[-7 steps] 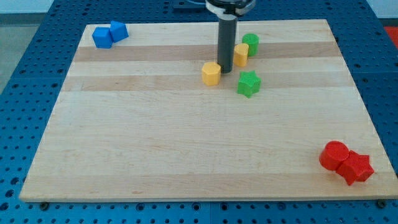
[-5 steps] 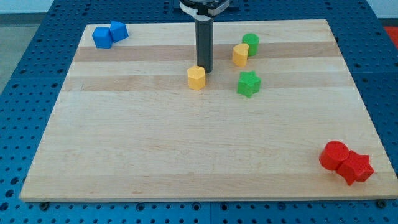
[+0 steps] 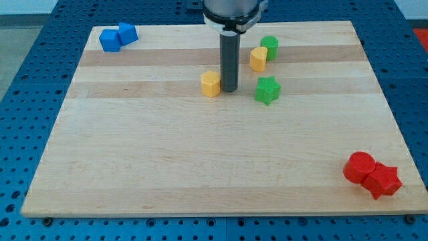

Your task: Move the yellow hexagon to the center left

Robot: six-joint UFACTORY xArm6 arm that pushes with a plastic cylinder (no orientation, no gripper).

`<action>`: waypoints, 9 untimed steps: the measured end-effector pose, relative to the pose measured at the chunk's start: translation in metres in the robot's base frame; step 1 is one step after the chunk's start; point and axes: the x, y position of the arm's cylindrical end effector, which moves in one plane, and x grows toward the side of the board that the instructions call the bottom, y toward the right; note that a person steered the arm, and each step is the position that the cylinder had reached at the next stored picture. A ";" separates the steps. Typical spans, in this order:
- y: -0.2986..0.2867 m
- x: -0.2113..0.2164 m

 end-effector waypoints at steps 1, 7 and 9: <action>-0.027 0.000; -0.124 -0.017; -0.172 -0.032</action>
